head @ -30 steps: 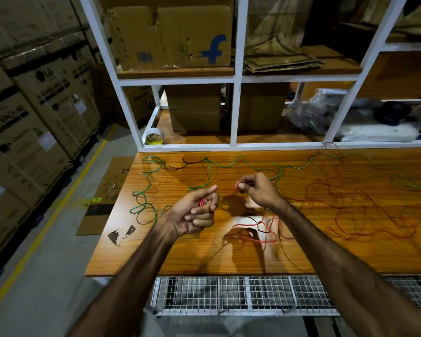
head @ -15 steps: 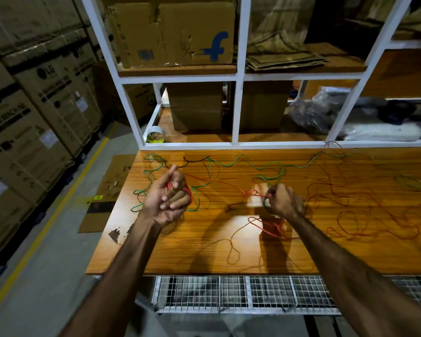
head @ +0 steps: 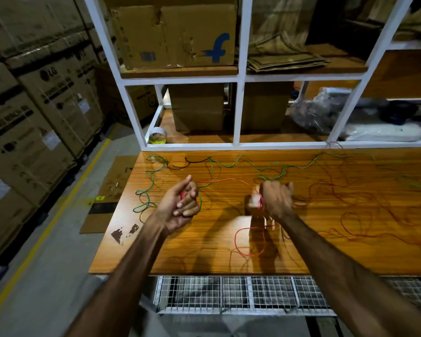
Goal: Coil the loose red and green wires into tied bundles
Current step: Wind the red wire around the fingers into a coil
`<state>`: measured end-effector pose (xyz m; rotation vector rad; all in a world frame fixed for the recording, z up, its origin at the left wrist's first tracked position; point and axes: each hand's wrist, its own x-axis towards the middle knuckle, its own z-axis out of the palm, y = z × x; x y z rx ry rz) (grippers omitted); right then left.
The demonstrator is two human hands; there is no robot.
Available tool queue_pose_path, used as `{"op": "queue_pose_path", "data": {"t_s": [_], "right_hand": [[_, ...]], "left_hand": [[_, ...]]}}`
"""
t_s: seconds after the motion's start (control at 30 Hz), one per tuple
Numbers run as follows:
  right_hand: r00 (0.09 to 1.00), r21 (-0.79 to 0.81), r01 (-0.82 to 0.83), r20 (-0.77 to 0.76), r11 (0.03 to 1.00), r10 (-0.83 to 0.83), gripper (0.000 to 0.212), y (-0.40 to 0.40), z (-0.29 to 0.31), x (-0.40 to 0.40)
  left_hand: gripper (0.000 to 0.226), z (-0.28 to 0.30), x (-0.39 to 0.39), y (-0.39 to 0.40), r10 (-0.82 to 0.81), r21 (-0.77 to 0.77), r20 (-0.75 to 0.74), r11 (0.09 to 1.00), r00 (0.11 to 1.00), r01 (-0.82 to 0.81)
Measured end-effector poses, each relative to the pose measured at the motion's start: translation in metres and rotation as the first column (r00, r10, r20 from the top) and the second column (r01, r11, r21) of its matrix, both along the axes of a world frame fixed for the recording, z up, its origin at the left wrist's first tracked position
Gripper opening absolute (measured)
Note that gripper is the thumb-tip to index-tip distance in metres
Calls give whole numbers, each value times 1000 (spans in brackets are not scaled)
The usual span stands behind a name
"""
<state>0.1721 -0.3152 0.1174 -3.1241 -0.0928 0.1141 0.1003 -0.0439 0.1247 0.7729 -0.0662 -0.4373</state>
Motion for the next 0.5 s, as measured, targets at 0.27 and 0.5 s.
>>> {"op": "queue_pose_path", "data": {"t_s": [0.27,0.5], "right_hand": [[962,682,-268,159,680,220,28,19,-8,16],[929,934,338,-312,-112,197,26,4,24,37]], "left_hand": [[54,13,2,-22,-30,28,-7,999,1000,30],[52,11,2,-7,7,-135,-68,991,998,-16]]}}
